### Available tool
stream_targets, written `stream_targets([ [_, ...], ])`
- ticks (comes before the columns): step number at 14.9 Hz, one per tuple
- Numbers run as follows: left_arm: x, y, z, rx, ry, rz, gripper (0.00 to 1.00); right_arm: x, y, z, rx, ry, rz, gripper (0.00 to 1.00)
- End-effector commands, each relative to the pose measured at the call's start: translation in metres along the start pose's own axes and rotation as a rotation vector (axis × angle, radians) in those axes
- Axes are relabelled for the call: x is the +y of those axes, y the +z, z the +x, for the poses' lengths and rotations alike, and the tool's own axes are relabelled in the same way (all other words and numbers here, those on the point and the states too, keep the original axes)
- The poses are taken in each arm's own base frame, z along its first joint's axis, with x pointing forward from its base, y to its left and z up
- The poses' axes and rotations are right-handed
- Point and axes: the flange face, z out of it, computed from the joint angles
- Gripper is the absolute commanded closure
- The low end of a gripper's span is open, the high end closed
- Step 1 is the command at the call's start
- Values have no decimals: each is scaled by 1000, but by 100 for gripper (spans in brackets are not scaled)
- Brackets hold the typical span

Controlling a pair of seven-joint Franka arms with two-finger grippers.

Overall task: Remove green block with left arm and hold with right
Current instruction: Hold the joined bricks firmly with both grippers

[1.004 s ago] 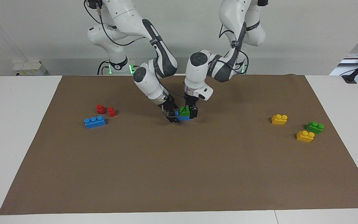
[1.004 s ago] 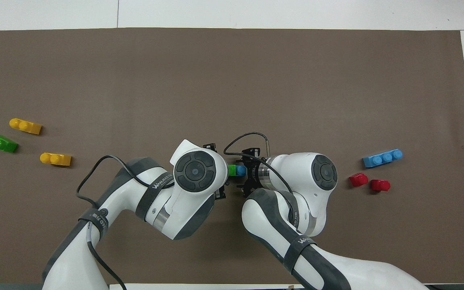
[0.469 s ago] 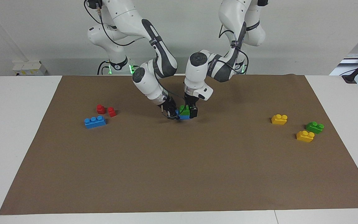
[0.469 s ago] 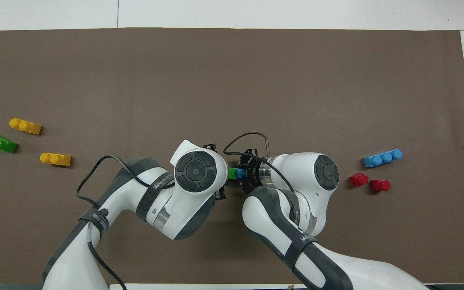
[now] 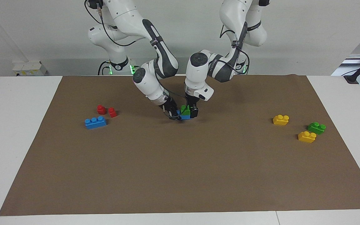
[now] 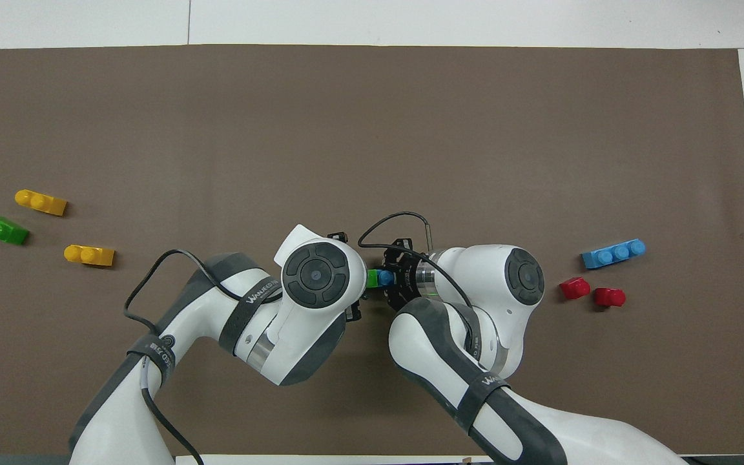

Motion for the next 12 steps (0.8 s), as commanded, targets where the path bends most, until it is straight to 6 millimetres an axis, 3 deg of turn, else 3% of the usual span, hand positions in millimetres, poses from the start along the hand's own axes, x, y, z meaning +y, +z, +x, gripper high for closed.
stream_targets([
  [1,0,-13,1,3,16,-1,55,0,2,2,-12,-4,13,100],
  [3,3,-20,3,-6,12,-10,97,-1,1,4,-12,-4,12,100],
  [12,4,-41,10,-13,17,-16,100,1,1,4,-11,-9,12,100],
])
